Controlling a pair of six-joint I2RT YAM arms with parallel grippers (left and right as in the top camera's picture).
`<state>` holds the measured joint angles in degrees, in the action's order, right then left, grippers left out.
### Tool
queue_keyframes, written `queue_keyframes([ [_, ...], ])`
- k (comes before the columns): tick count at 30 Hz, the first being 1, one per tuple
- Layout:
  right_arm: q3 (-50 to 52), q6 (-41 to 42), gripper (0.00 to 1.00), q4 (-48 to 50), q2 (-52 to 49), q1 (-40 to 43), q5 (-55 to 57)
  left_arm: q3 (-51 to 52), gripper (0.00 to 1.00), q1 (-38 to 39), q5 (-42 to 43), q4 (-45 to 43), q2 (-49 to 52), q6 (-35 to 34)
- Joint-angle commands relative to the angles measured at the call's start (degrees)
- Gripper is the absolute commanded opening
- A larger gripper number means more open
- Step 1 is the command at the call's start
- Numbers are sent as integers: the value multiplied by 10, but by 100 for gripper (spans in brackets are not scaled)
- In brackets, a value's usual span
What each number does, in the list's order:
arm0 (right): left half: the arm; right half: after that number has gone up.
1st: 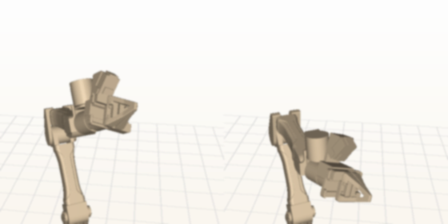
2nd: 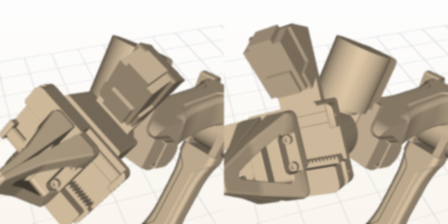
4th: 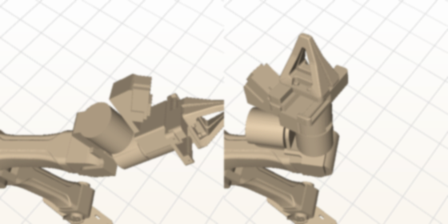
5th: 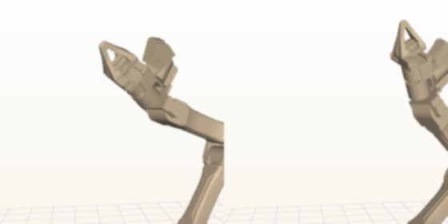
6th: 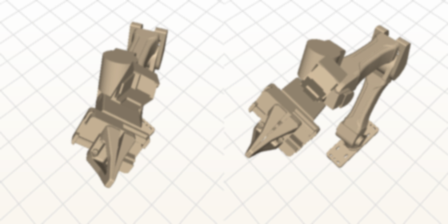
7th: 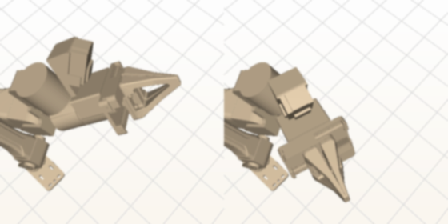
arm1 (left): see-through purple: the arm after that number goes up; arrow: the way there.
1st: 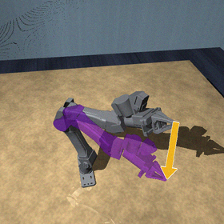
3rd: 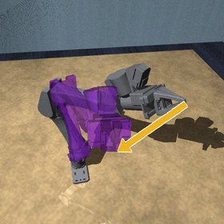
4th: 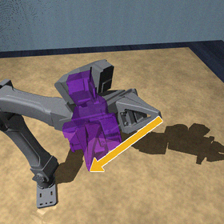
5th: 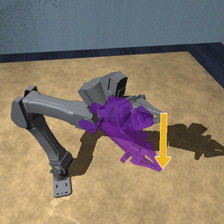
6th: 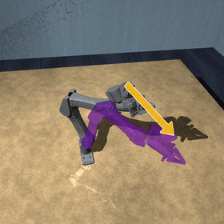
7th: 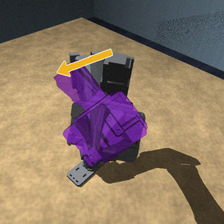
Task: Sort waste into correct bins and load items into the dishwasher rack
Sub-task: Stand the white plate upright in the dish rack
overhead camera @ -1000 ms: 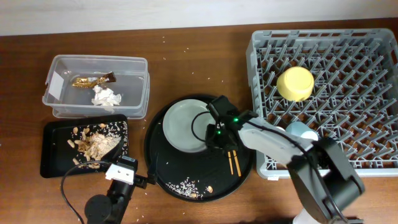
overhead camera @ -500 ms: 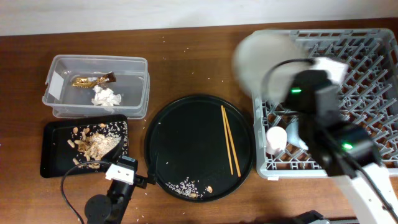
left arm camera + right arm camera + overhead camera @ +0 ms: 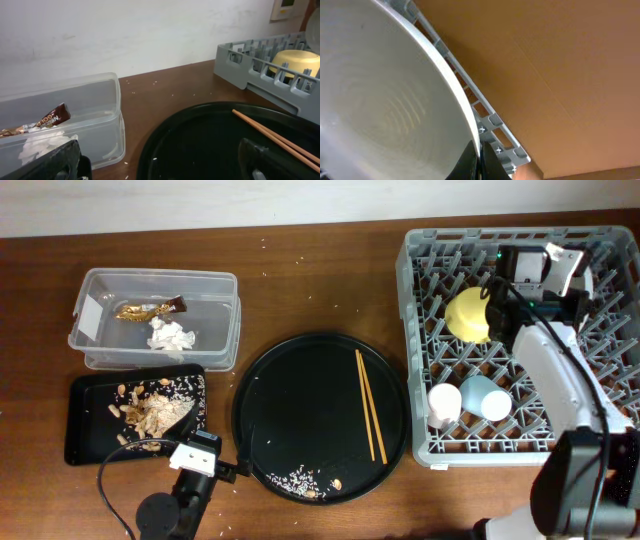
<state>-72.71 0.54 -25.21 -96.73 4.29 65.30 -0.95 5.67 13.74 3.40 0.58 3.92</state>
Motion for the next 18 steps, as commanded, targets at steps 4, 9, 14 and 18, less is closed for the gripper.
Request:
queue_keyframes([
  [4, -3, -23, 75, -44, -2, -36, -59, 4, 99, -2, 9, -1, -3, 9],
  [9, -77, 16, 77, -193, 82, -167, -199, 4, 99, -2, 9, -1, -3, 9],
  [14, -106, 148, 50, -380, 96, -330, -667, 4, 99, -2, 9, -1, -3, 9],
  [18, 8, 264, 29, -350, 35, -390, -685, 4, 99, -2, 9, -1, -3, 9],
])
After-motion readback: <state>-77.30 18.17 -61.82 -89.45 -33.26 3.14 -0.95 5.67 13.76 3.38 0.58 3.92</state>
